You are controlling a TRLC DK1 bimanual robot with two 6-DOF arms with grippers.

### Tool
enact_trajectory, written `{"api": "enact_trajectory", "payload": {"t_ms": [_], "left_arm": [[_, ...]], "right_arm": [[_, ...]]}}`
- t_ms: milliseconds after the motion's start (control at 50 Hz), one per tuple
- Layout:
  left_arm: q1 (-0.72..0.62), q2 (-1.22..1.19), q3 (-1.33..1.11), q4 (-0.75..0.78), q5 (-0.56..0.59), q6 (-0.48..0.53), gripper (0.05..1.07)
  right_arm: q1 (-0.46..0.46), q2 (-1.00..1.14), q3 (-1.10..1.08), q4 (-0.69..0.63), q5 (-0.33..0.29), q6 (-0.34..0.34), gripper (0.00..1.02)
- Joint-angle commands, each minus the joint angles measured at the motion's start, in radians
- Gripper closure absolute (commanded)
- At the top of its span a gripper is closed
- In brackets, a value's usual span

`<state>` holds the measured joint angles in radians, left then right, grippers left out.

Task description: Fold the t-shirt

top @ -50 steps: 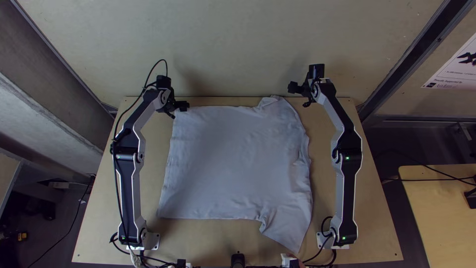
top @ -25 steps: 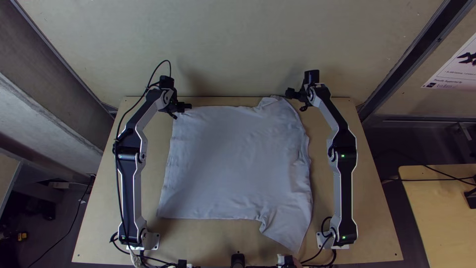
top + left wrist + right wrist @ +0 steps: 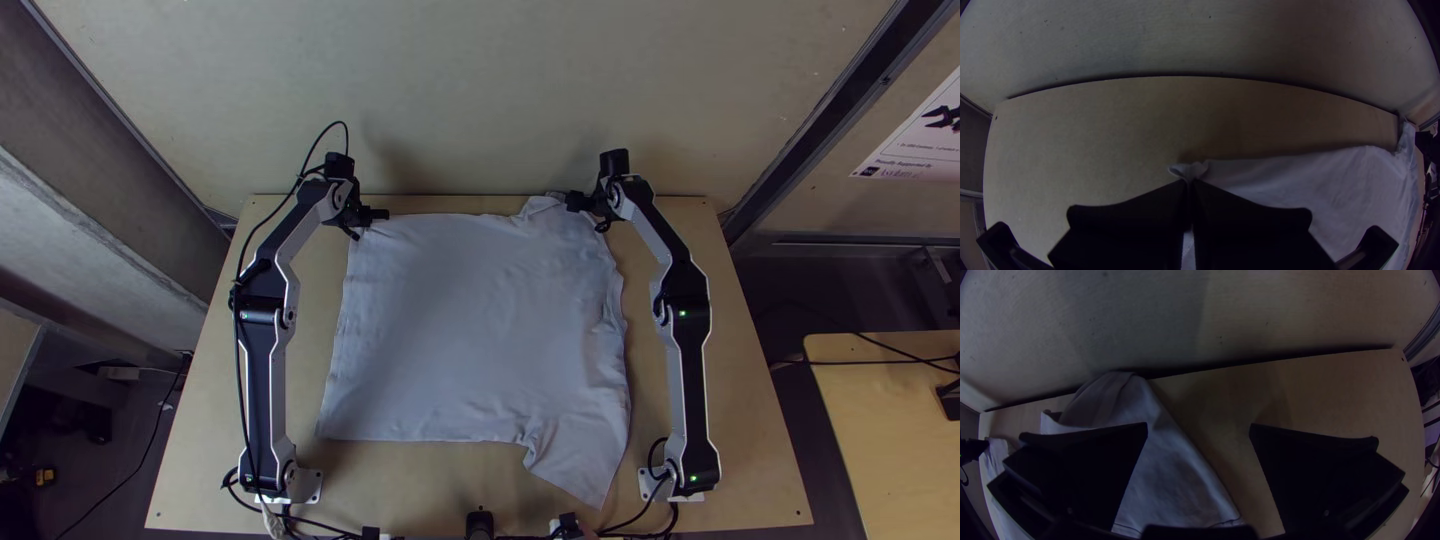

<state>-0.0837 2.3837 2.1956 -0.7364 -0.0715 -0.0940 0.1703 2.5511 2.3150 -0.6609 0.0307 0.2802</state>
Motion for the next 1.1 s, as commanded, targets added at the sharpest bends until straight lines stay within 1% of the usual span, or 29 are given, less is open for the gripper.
{"api": "enact_trajectory", "payload": {"t_ms": [0,60,100,160,220,260,280,400,460,620,900,1080], "left_arm": [[-0.011,-0.012,-0.002,-0.024,-0.001,-0.006,1.04],[-0.013,-0.014,-0.004,-0.024,-0.001,-0.006,1.04],[-0.014,-0.015,-0.004,-0.026,-0.001,-0.006,1.04],[-0.014,-0.018,-0.005,-0.026,-0.001,-0.006,1.04],[-0.014,-0.020,-0.004,-0.026,-0.001,-0.006,1.04],[-0.014,-0.021,-0.004,-0.026,-0.001,-0.006,1.04],[-0.014,-0.021,-0.002,-0.026,-0.001,-0.006,1.04],[-0.011,-0.024,0.003,-0.026,-0.001,-0.003,1.04],[-0.008,-0.027,0.004,-0.026,-0.001,-0.004,1.04],[0.001,-0.055,0.001,-0.014,0.006,-0.007,1.04],[0.045,-0.101,-0.004,-0.009,0.044,-0.067,1.04],[0.076,-0.113,-0.007,-0.017,0.078,-0.110,1.04]], "right_arm": [[0.024,0.047,0.024,-0.017,-0.002,-0.006,0.22],[0.035,0.052,0.027,-0.016,0.000,-0.012,0.32],[0.037,0.055,0.027,-0.014,-0.002,-0.010,0.41],[0.041,0.058,0.029,-0.005,0.000,-0.010,0.61],[0.044,0.063,0.032,0.006,0.002,-0.015,0.83],[0.046,0.066,0.038,0.006,0.002,-0.016,0.94],[0.046,0.066,0.040,0.006,0.002,-0.018,0.98],[0.049,0.064,0.041,0.000,0.012,-0.022,1.00],[0.047,0.060,0.040,0.000,0.032,-0.021,1.00],[0.034,0.018,0.038,-0.008,0.051,-0.016,1.00],[0.012,-0.052,0.026,-0.052,0.058,-0.016,1.00],[0.009,-0.081,0.026,-0.055,0.066,-0.015,1.00]]}}
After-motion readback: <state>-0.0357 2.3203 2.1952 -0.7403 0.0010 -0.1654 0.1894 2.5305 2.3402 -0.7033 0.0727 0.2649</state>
